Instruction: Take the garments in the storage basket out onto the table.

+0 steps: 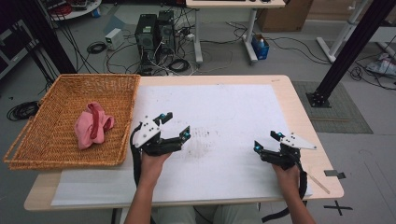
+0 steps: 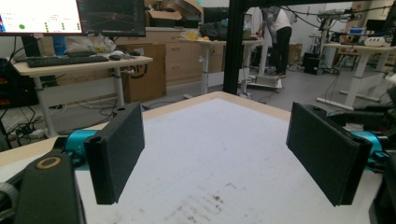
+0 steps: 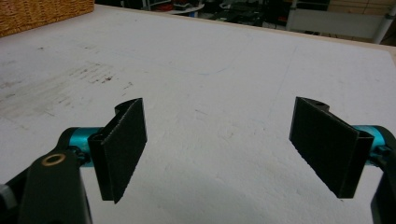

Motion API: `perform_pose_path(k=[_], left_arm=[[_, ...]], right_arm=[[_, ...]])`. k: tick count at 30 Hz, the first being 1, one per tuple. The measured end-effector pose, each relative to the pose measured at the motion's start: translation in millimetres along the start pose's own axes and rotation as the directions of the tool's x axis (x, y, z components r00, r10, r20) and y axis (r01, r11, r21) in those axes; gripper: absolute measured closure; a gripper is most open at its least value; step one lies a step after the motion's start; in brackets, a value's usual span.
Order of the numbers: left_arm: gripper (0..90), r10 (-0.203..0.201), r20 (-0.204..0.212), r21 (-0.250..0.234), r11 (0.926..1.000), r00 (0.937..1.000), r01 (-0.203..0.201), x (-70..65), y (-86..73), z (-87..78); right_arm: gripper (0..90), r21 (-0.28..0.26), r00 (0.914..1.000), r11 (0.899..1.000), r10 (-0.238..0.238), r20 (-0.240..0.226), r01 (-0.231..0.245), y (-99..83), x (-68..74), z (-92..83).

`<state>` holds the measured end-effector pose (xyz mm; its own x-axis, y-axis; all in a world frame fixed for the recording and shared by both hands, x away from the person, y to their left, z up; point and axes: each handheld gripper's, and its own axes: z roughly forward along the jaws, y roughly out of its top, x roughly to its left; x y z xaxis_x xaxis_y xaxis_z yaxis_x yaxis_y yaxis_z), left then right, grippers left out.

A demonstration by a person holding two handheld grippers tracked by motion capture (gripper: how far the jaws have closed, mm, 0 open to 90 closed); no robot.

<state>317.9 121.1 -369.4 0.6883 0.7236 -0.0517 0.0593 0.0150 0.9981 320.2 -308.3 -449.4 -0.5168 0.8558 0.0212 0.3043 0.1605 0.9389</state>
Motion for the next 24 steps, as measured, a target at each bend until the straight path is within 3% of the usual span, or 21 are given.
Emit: perform_pose_path(k=[4,7,13,16,20,24], left_arm=[[19.3,0.039,0.000,-0.036,0.9986,0.9992,-0.039,5.6,28.6,-12.6],[19.4,0.047,-0.013,-0.063,0.9969,0.9988,-0.047,13.3,48.0,-25.0],[19.3,0.078,-0.082,-0.070,0.9941,0.9936,-0.083,35.6,71.5,-53.7],[19.3,0.069,-0.123,-0.083,0.9934,0.9900,-0.079,53.6,77.3,-71.2],[19.3,0.072,-0.197,-0.052,0.9951,0.9777,-0.084,81.4,81.0,-95.5],[19.3,0.065,-0.273,0.003,0.9977,0.9598,-0.067,107.8,78.8,-119.3]], right_arm=[[18.5,-0.001,1.0000,1.000,-0.003,0.000,0.003,0.0,0.0,0.1],[18.5,-0.001,1.0000,1.000,-0.003,0.001,0.003,0.1,0.2,0.2],[18.5,-0.002,1.0000,1.000,-0.004,0.002,0.004,0.0,0.1,0.2],[18.5,-0.001,1.0000,1.000,0.002,0.003,-0.002,-0.1,0.3,0.0],[18.5,-0.002,1.0000,1.000,-0.005,0.004,0.005,0.0,0.3,0.1],[18.5,0.003,1.0000,1.000,-0.008,0.003,0.008,0.1,1.0,0.6]])
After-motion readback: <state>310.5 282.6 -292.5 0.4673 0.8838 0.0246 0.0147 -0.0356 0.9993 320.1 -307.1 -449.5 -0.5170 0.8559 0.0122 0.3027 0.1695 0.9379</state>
